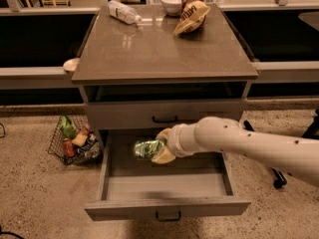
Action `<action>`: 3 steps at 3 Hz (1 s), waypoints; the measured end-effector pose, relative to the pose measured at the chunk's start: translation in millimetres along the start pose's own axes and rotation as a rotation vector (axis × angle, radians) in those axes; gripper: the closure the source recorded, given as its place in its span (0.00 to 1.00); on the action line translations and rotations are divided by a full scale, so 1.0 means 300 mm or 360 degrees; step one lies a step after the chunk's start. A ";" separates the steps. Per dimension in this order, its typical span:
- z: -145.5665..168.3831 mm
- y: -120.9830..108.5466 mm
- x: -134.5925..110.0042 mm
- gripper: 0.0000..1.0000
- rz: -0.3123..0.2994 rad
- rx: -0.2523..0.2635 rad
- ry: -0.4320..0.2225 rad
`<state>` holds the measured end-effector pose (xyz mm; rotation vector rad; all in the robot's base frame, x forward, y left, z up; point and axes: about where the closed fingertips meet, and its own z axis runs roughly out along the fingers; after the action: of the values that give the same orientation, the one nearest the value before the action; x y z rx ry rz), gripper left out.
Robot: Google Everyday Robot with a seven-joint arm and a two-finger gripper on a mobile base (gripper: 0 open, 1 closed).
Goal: Pick green can from middle drawer and place on counter
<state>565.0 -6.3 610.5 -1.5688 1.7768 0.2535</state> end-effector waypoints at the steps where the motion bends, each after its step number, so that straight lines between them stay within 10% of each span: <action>1: -0.178 -0.078 -0.144 1.00 -0.0152 0.0107 0.0076; 3: -0.232 -0.100 -0.194 1.00 -0.0199 0.0152 0.0085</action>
Offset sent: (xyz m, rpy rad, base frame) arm 0.0000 -0.0030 0.0624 -0.0689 -0.0832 0.0084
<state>564.1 -9.4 706.0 -1.6241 1.6975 0.0660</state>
